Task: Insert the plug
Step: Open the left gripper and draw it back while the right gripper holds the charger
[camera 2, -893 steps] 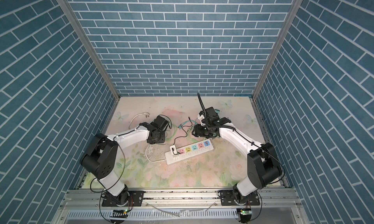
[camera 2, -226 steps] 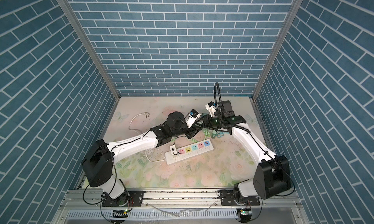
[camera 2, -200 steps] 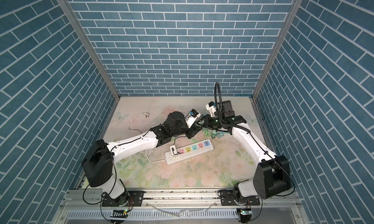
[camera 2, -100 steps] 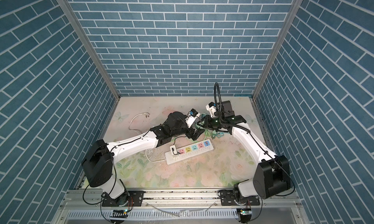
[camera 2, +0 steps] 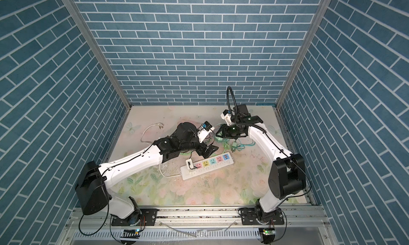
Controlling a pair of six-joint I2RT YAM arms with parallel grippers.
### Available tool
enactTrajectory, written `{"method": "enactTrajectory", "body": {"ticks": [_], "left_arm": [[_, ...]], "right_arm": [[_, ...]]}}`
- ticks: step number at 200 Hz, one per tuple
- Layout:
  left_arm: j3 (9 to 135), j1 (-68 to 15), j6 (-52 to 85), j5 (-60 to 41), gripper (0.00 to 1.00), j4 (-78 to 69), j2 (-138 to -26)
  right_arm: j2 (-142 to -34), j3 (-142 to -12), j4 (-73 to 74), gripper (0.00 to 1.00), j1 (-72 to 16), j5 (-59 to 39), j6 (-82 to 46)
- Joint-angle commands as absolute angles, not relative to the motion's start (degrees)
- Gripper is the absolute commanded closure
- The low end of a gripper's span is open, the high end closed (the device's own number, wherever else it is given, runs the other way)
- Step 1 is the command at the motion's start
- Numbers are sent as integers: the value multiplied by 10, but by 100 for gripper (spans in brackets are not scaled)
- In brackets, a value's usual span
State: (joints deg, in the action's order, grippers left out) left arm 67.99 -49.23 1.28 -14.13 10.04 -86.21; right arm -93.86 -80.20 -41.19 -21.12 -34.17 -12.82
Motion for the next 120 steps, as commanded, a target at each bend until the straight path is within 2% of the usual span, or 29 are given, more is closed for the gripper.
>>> {"method": "enactTrajectory", "body": {"ticks": [1, 24, 63, 120], "left_arm": [[647, -497, 20, -173, 0, 168, -827], [603, -497, 39, -153, 0, 172, -766], [551, -497, 92, -46, 0, 223, -671], [514, -496, 204, 70, 0, 309, -619]], "right_arm": [[-962, -841, -450, 100, -220, -342, -54], [-974, -834, -452, 100, -253, -301, -9], [-977, -799, -418, 100, -340, -267, 38], [-939, -691, -282, 100, -394, -224, 83]]}}
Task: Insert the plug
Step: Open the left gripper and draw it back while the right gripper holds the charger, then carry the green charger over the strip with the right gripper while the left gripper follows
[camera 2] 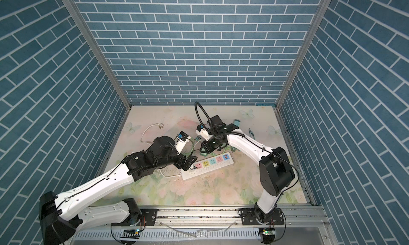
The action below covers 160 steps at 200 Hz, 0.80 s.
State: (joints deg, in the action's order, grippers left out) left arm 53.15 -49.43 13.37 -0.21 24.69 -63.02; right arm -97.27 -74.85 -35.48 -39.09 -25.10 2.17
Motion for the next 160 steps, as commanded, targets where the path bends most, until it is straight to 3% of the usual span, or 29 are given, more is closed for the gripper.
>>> {"method": "enactTrajectory", "body": {"ticks": [1, 97, 160], "left_arm": [[513, -496, 206, 70, 0, 310, -619], [438, -496, 296, 49, 0, 317, -588], [430, -521, 293, 8, 0, 335, -631]], "right_arm": [[-937, -688, -279, 100, -395, -224, 84], [-868, -589, -203, 100, -434, -247, 65], [-836, -559, -186, 100, -455, -221, 42]]}}
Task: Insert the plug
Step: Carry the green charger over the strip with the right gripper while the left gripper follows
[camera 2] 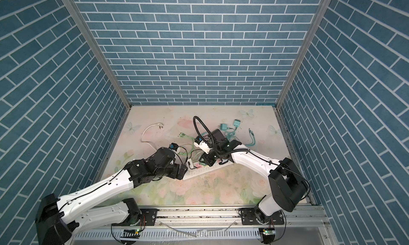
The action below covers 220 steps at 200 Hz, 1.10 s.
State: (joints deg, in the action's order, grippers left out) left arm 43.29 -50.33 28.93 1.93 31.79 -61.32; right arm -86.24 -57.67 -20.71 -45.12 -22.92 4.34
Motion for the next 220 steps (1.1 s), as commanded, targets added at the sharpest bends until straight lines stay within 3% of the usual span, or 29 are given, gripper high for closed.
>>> {"method": "enactTrajectory", "body": {"ticks": [1, 220], "left_arm": [[430, -522, 293, 8, 0, 336, -632], [464, -527, 318, 107, 0, 246, -718]], "right_arm": [[-835, -558, -186, 100, -456, -221, 42], [-774, -512, -180, 100, -456, -186, 6]]}}
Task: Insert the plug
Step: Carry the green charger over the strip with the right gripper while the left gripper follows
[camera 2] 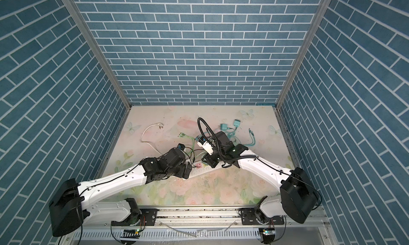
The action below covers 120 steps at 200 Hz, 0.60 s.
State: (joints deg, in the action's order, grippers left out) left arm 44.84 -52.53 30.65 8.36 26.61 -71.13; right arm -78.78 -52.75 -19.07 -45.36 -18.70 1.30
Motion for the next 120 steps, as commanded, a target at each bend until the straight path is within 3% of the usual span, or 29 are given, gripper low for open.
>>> {"method": "enactTrajectory", "body": {"ticks": [1, 120], "left_arm": [[465, -526, 319, 108, 0, 246, -718], [436, -507, 359, 145, 0, 227, -730]], "right_arm": [[-774, -512, -180, 100, -456, -186, 6], [-746, -493, -190, 100, -455, -178, -4]]}}
